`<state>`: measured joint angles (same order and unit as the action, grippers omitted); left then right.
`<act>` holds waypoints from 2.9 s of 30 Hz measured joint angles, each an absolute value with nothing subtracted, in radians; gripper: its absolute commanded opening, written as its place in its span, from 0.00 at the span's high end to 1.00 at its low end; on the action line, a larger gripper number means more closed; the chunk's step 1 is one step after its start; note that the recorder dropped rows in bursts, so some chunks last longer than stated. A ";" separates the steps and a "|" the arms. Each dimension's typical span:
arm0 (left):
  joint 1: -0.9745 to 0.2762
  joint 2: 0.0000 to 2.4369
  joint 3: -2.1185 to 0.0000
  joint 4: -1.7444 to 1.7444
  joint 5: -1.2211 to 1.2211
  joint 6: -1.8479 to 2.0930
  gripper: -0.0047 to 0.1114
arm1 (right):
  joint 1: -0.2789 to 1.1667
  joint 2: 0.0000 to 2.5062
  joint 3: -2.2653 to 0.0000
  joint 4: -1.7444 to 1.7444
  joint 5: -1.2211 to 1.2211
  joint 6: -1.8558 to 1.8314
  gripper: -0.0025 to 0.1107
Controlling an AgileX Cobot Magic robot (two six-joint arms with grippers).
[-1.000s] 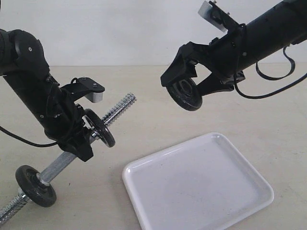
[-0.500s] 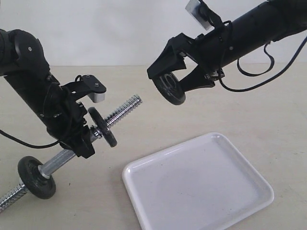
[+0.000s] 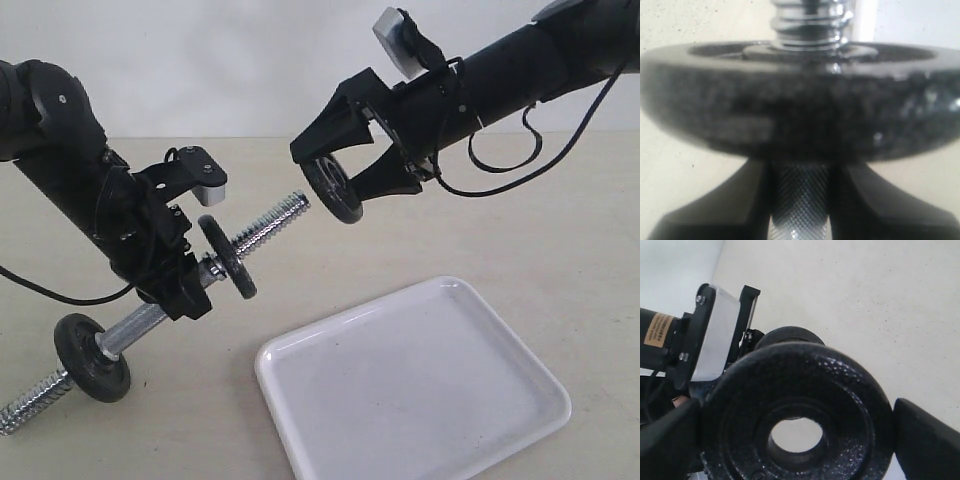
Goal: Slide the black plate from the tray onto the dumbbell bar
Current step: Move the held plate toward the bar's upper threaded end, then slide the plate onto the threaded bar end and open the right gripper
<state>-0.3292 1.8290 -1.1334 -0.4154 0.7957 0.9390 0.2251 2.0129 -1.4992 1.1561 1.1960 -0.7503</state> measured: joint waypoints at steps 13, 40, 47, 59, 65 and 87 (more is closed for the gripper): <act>-0.329 1.829 -1.133 -0.417 0.794 0.947 0.92 | 0.225 2.113 -1.509 1.235 1.190 -0.801 0.98; -0.329 1.829 -1.131 -0.483 0.771 1.058 0.92 | 0.223 2.113 -1.513 1.269 1.184 -0.800 0.98; -0.329 1.829 -1.127 -0.489 0.759 1.066 0.92 | 0.222 2.113 -1.513 1.254 1.182 -0.768 0.98; -0.331 1.829 -1.127 -0.495 0.740 1.073 0.92 | 0.222 2.105 -1.514 1.205 1.180 -0.693 0.98; -0.331 1.829 -1.127 -0.499 0.725 1.073 0.92 | 0.225 2.089 -1.514 1.203 1.175 -0.691 0.98; -0.320 1.815 -1.115 -0.465 0.742 1.080 0.92 | 0.256 2.113 -1.521 1.211 1.174 -0.726 0.98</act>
